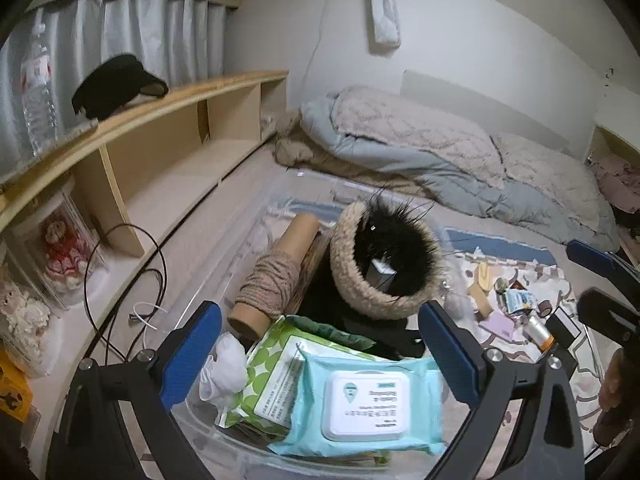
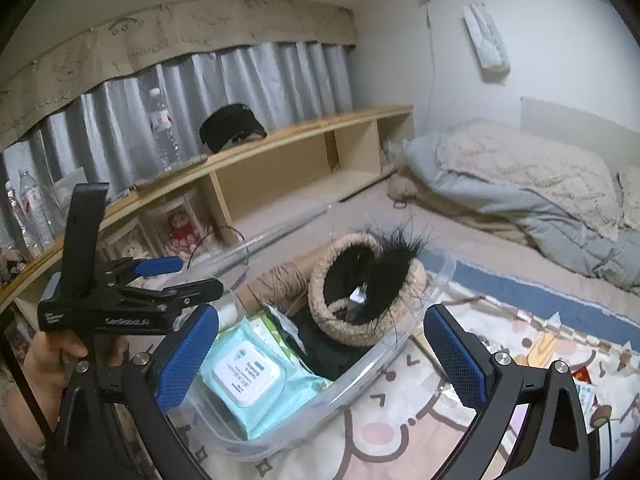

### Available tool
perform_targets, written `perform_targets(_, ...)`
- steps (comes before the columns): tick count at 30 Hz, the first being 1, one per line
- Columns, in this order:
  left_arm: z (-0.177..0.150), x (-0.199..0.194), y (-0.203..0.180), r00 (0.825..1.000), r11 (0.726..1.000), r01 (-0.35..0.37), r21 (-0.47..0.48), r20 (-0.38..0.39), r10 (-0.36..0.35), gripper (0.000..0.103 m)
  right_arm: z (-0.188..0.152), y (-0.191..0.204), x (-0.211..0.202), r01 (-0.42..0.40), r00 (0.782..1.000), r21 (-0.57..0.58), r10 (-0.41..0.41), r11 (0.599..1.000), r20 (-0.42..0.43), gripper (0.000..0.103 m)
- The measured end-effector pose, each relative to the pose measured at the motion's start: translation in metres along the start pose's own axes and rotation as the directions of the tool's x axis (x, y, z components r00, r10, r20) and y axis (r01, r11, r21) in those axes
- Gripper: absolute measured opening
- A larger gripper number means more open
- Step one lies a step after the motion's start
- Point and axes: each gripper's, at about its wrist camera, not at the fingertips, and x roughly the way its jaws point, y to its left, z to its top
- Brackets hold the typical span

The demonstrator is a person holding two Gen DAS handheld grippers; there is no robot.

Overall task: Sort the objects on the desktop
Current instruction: 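Withdraw the open right tool from the bin while the left tool holds the sachet above it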

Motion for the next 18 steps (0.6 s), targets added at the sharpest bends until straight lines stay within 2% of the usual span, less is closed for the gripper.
perform_targets(8,0.000,-0.039,-0.023,0.997,0.999,0.028,0.024,0.078,-0.029,0.100,0.003,0.004,-0.026,0.035,0.997,-0.022,-0.033,0.999,0.066,0.103)
perform_targets(12,-0.003,-0.057,-0.032,0.993,0.999,0.012,0.035,0.120,-0.016,0.100,0.002,0.005,-0.037,0.046,0.997,-0.036,-0.044,0.998,0.069,0.103)
perform_targets(14,-0.004,-0.065,-0.035,0.991,0.999,-0.002,0.033,0.136,-0.003,0.103,-0.001,0.005,-0.044,0.057,0.995,-0.045,-0.053,0.997,0.079,0.103)
perform_targets(18,-0.009,-0.082,-0.045,0.985,0.999,0.008,0.047,0.170,-0.016,0.103,-0.008,0.003,-0.057,0.067,0.994,-0.045,-0.063,0.997,0.085,0.103)
